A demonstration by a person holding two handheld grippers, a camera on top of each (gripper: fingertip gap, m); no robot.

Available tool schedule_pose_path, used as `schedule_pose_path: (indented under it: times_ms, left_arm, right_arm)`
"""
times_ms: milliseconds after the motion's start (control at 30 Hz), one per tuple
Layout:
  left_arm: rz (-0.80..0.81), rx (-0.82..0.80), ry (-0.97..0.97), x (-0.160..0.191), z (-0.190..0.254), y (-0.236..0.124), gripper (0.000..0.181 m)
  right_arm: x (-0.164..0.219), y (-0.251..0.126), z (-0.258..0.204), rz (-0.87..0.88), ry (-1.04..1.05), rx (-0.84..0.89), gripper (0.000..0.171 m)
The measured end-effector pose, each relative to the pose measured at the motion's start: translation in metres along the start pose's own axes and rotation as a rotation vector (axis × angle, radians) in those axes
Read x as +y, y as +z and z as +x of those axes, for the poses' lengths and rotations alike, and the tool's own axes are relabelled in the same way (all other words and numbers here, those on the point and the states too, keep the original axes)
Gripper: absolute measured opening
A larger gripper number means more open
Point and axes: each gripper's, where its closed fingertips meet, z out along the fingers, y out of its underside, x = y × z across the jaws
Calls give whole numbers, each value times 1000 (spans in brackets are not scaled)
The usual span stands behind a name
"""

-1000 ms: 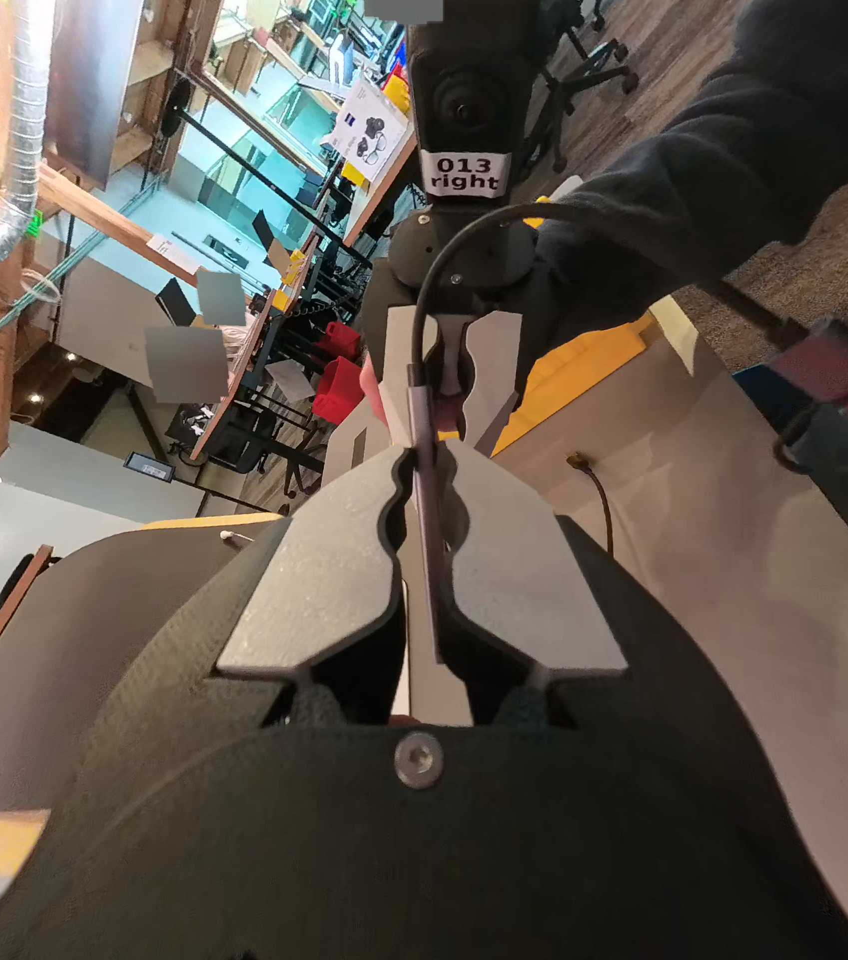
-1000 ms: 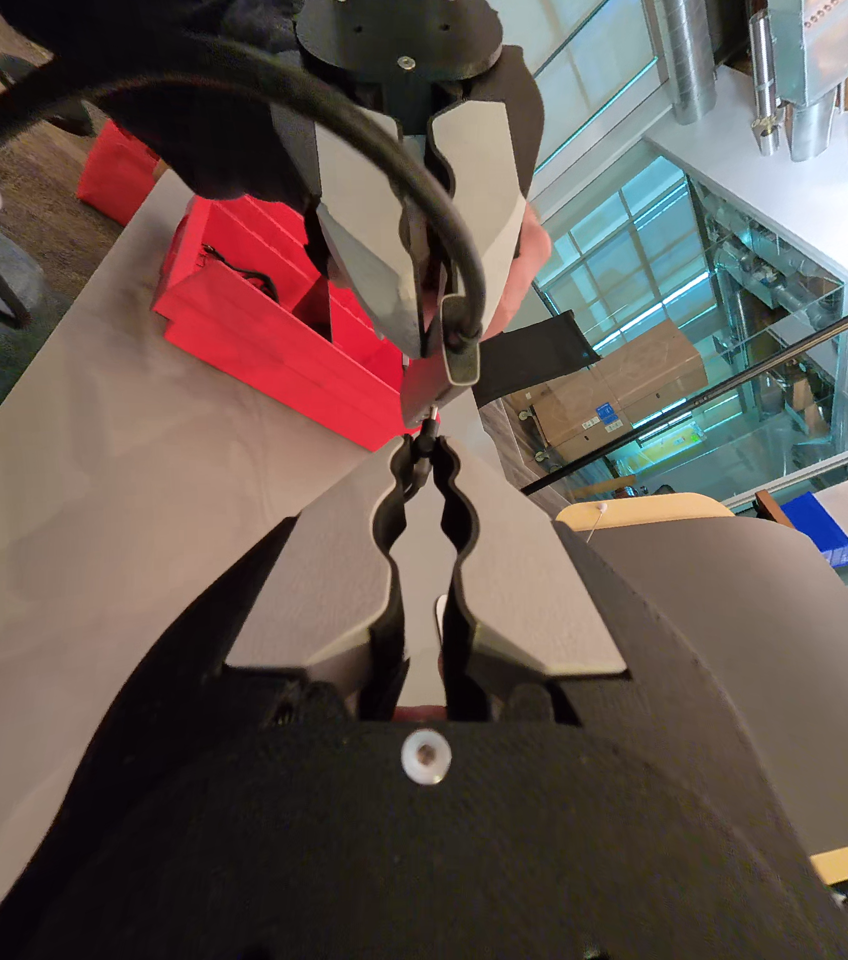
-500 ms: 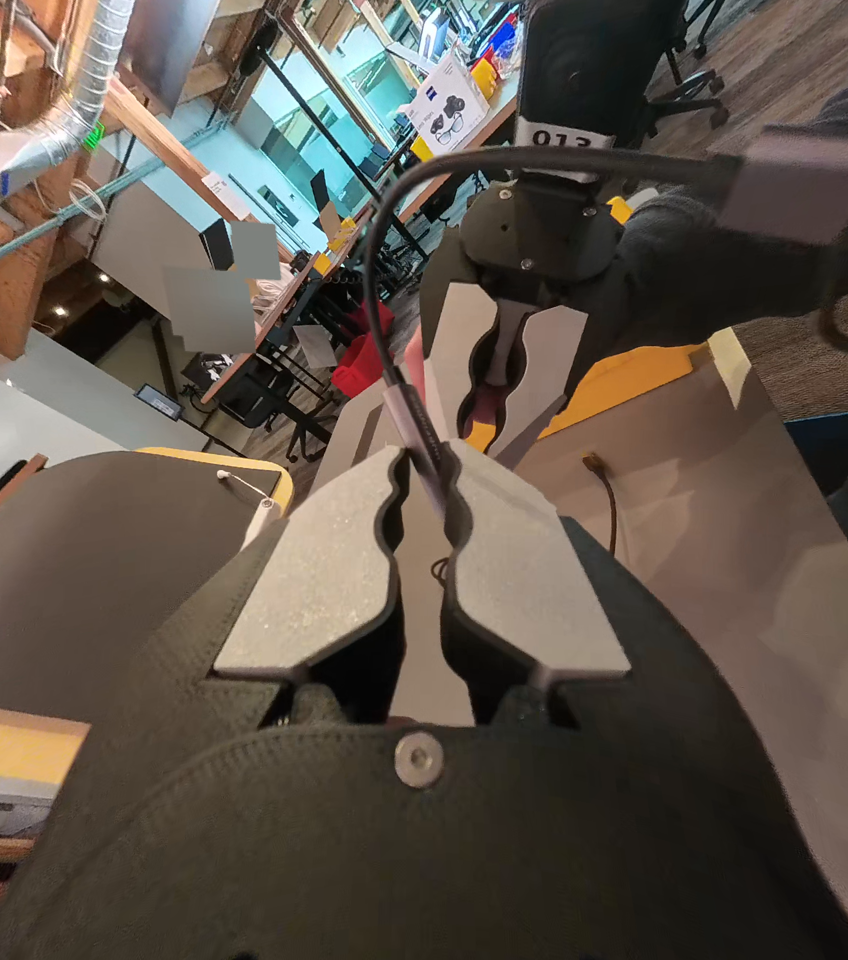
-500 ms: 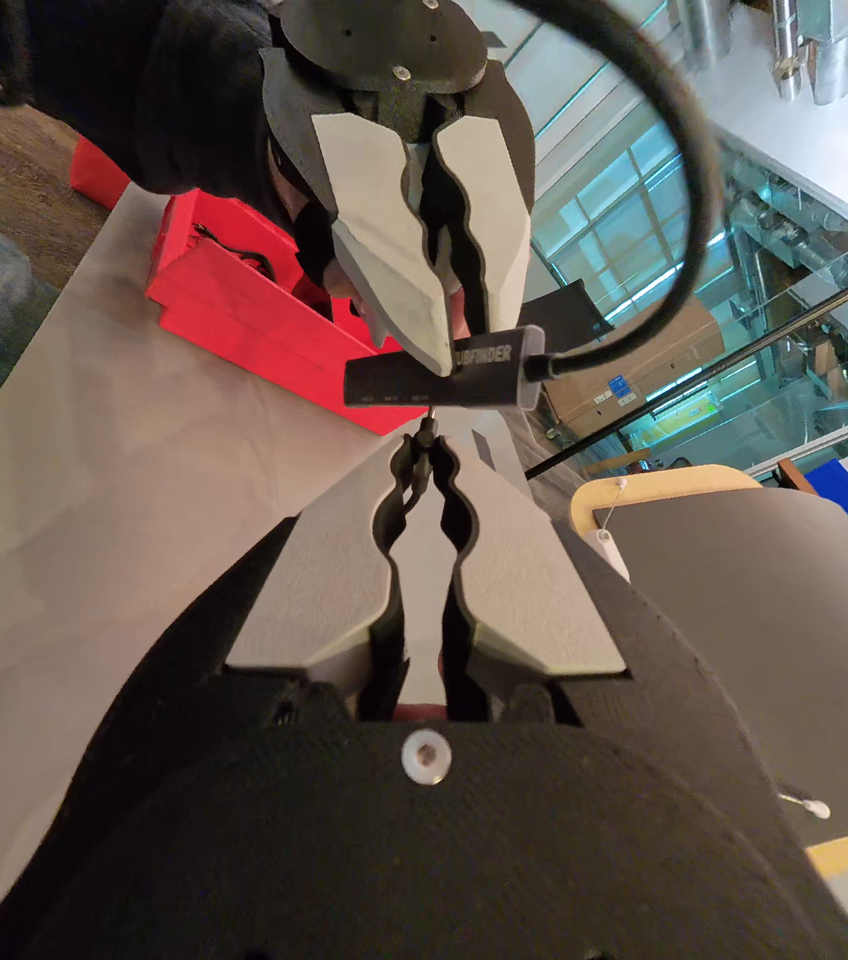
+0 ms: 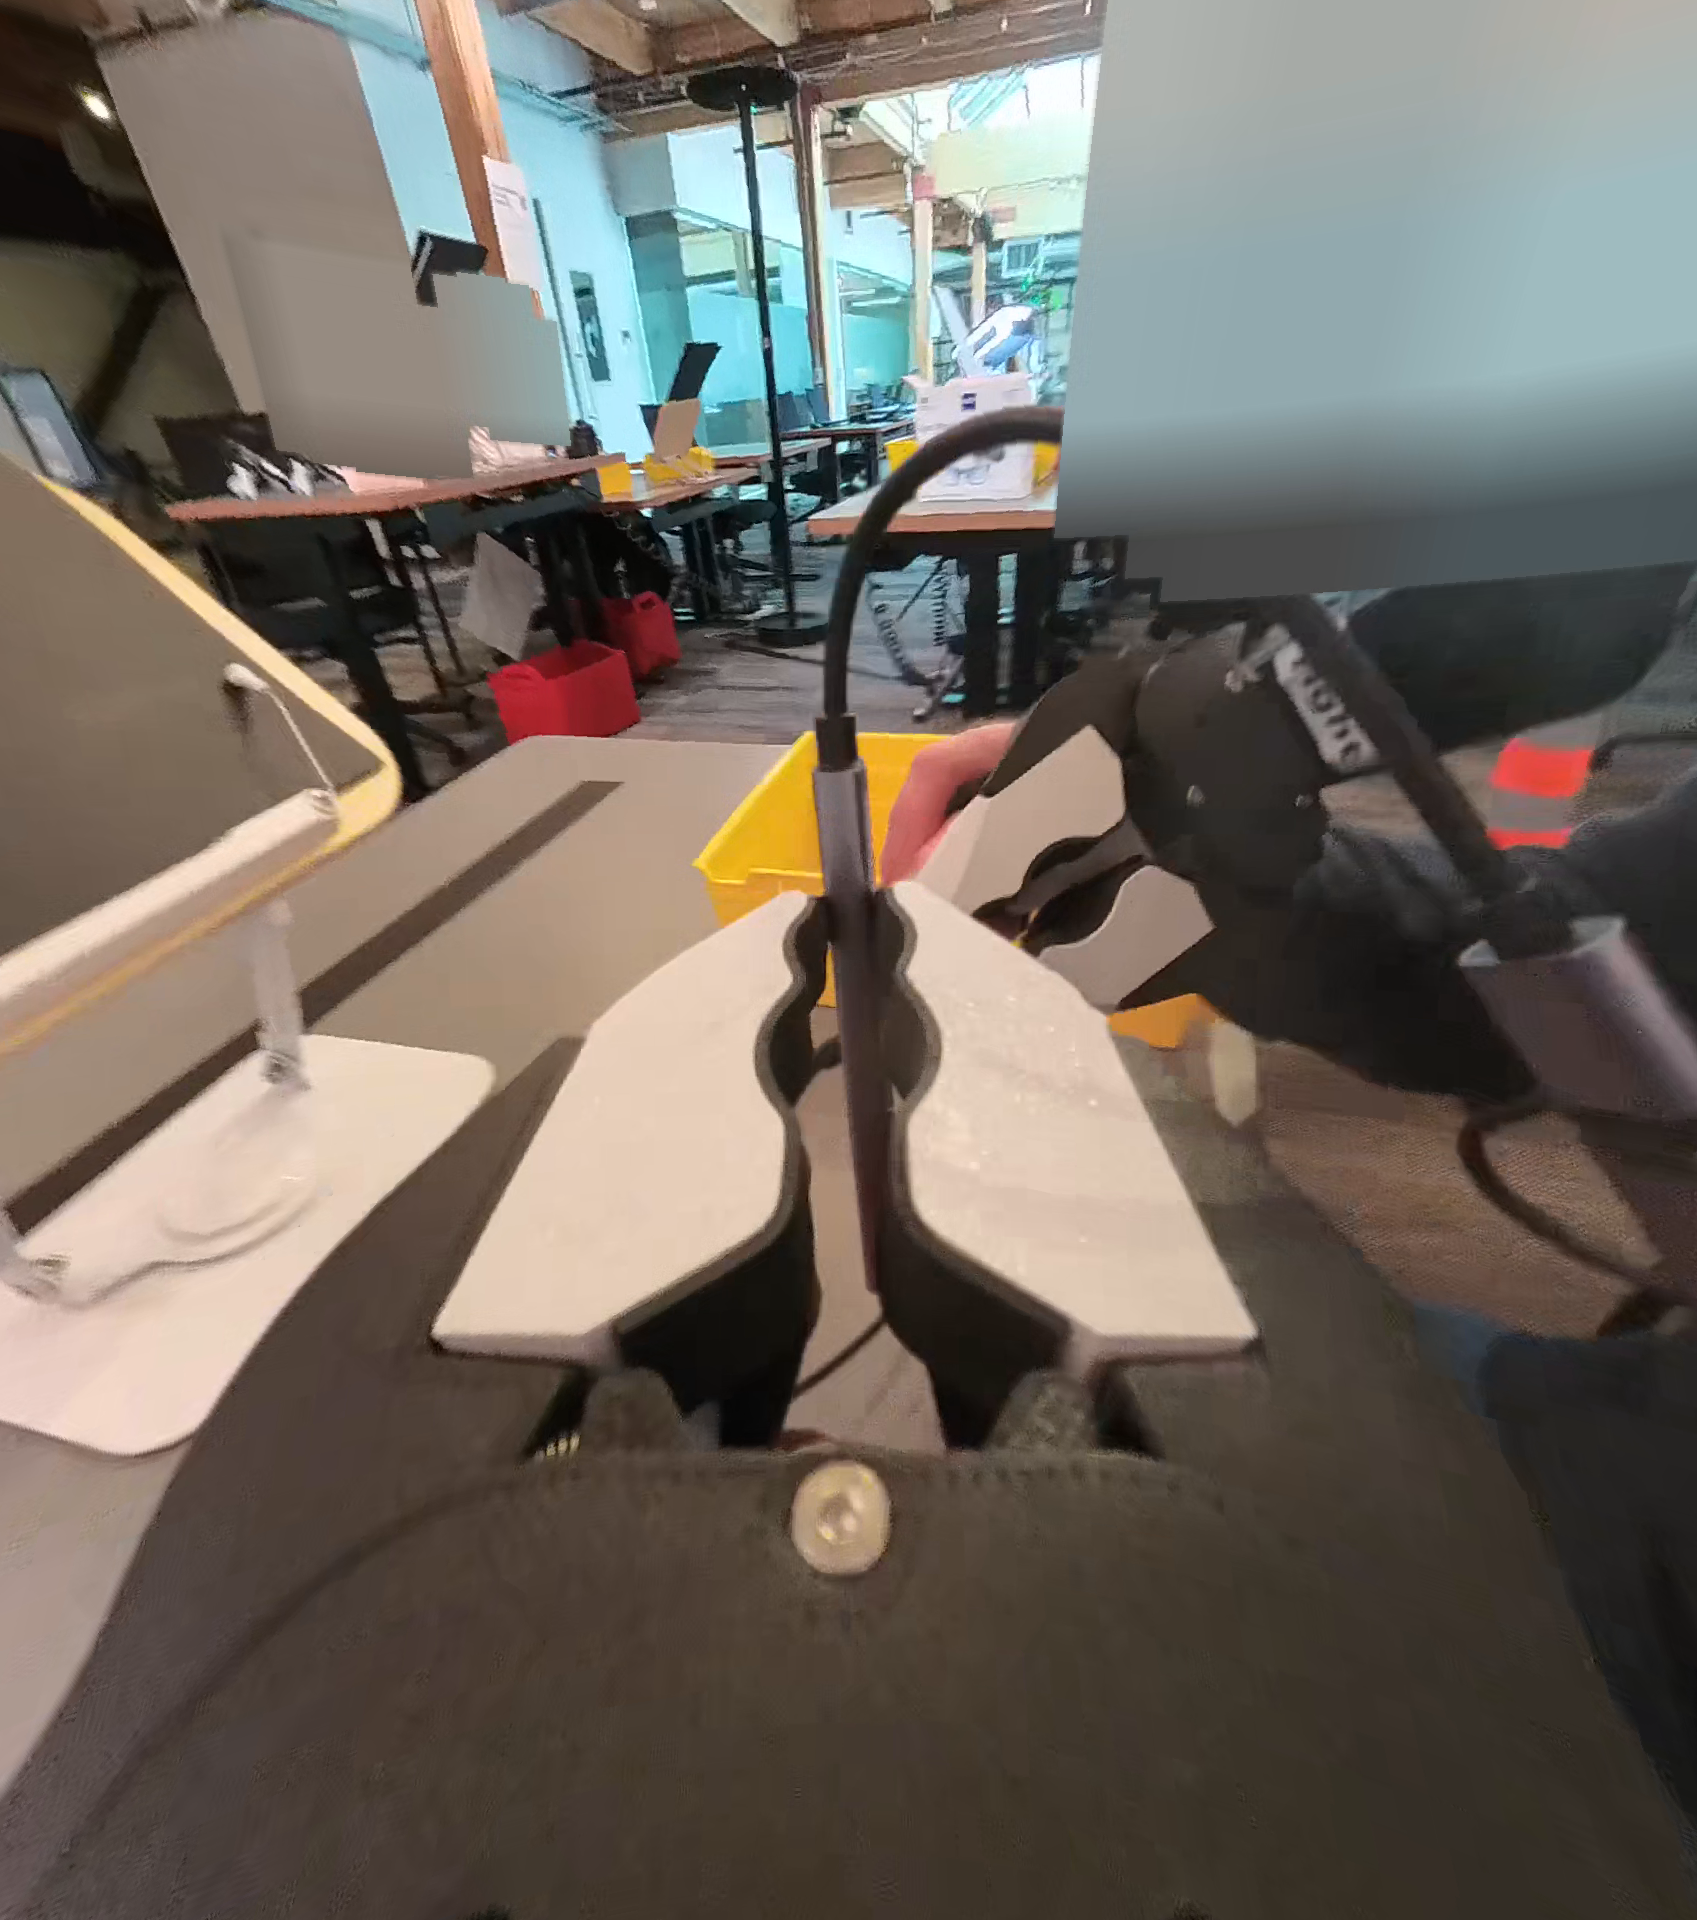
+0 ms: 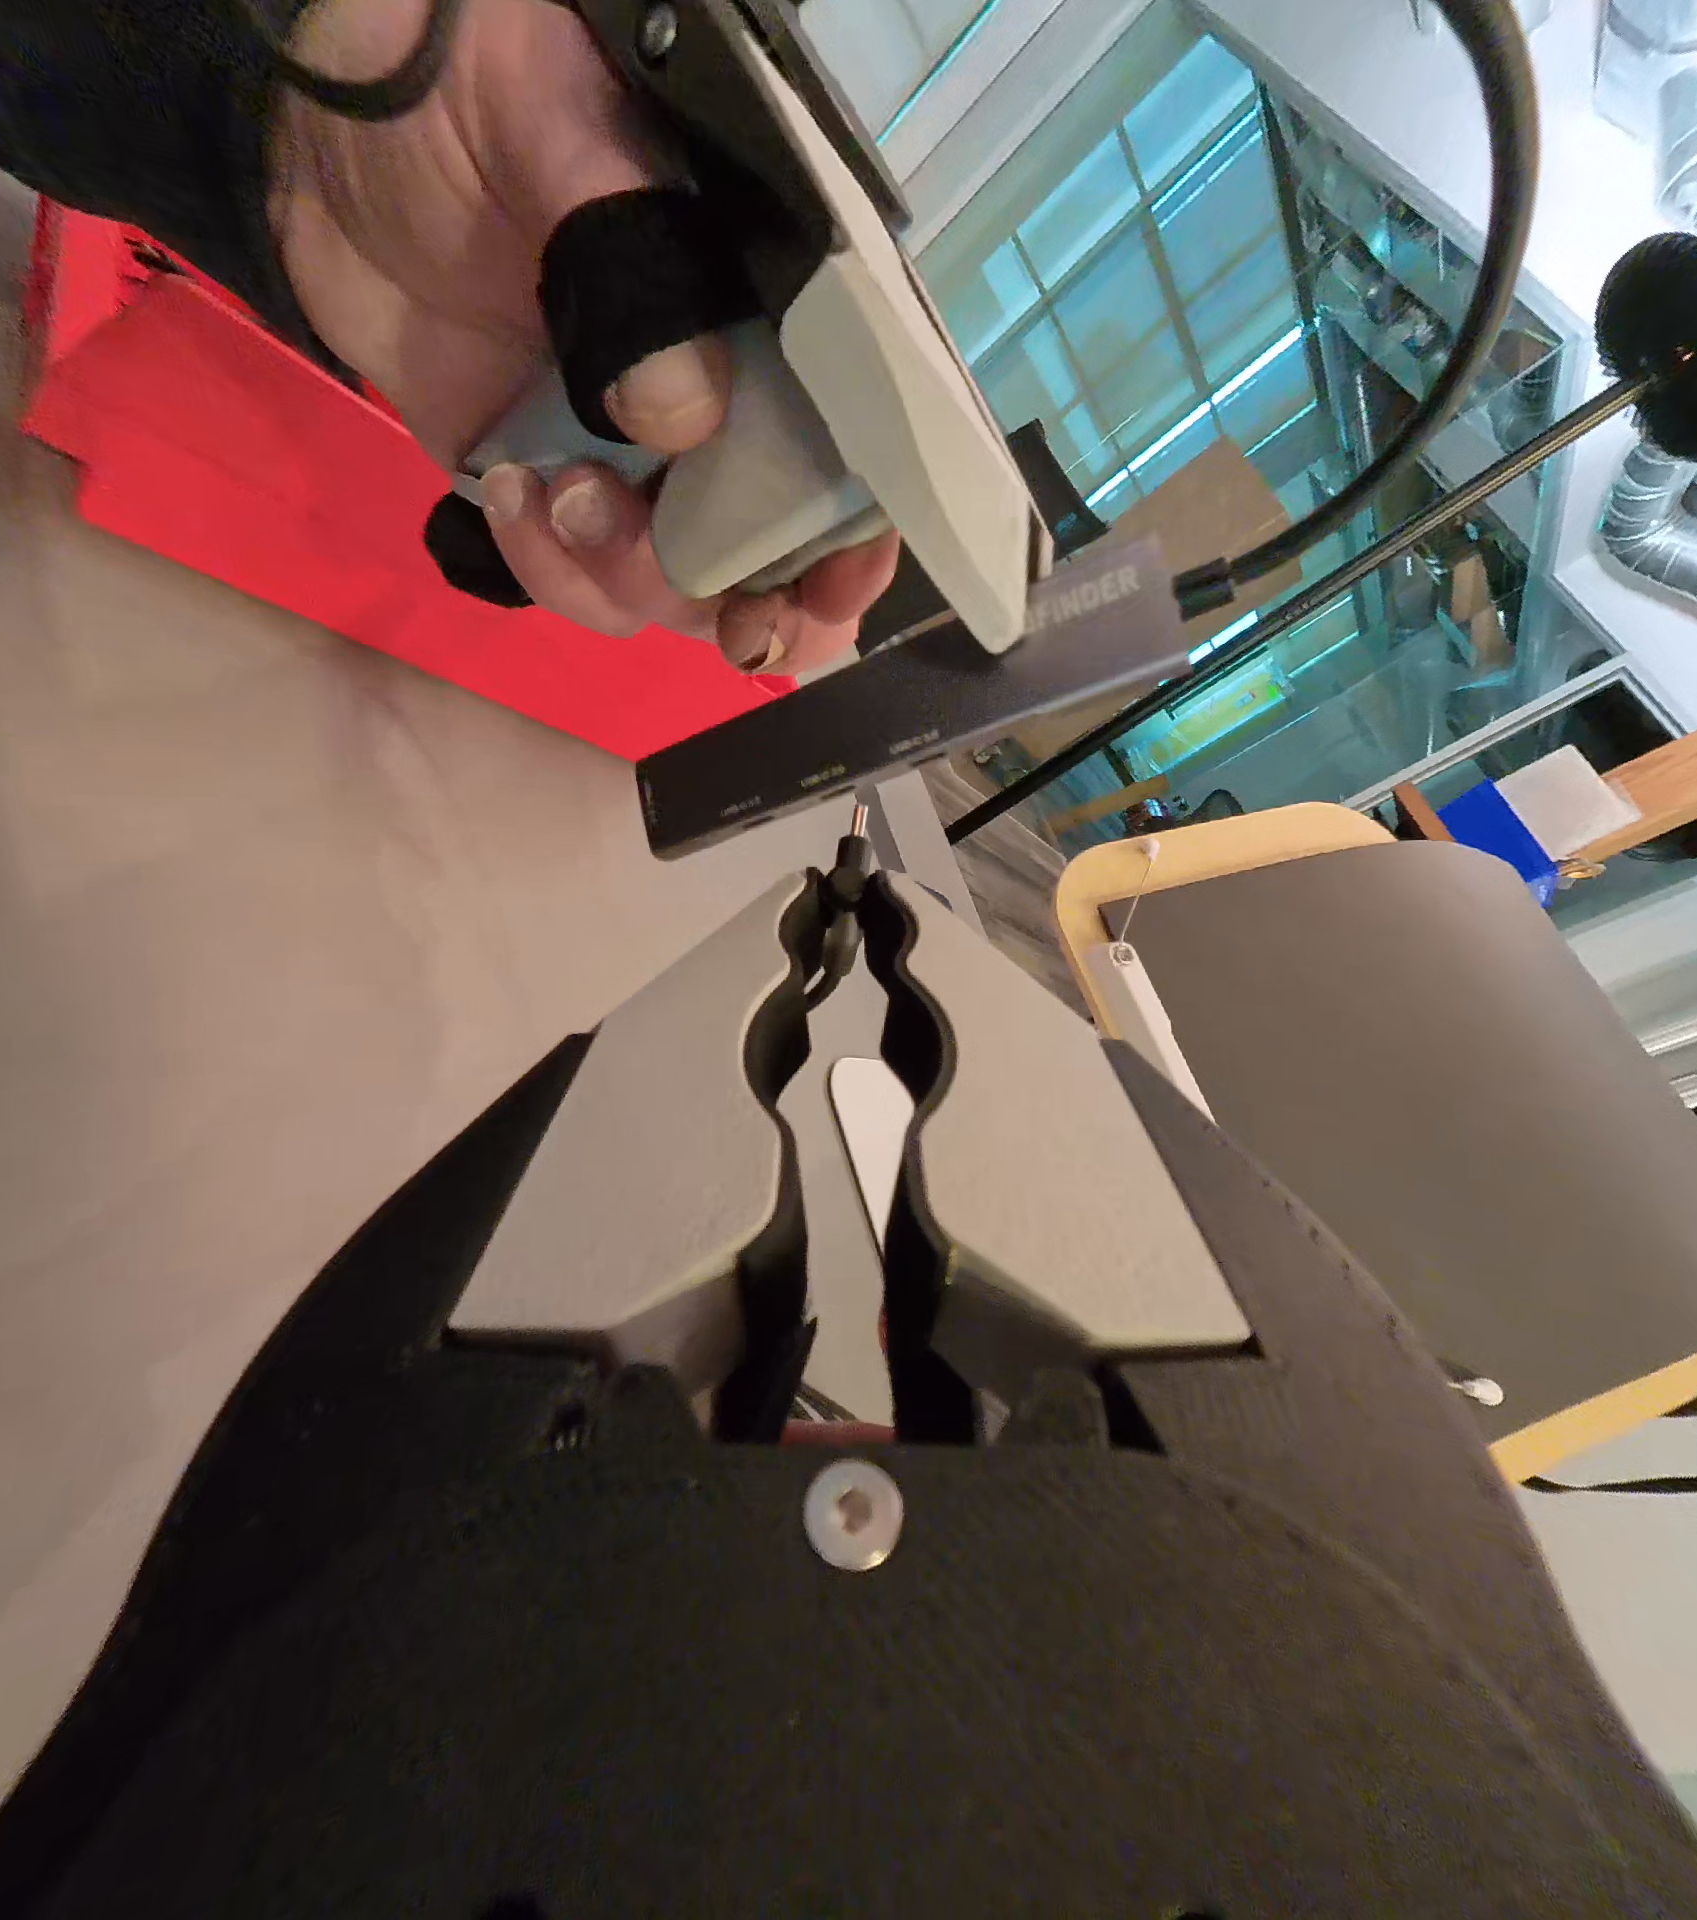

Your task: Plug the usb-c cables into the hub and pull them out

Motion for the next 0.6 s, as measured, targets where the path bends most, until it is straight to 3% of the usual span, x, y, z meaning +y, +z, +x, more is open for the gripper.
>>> schedule_pose_path:
  times_ms: [267, 600]
  left_arm:
    - [-40, 44, -284, 15, -7, 5, 9]
    - [-46, 36, -464, 43, -8, 21, 8]
  right_arm:
    - [7, 2, -3, -51, -115, 62, 5]
    - [26, 7, -18, -91, -9, 29, 5]
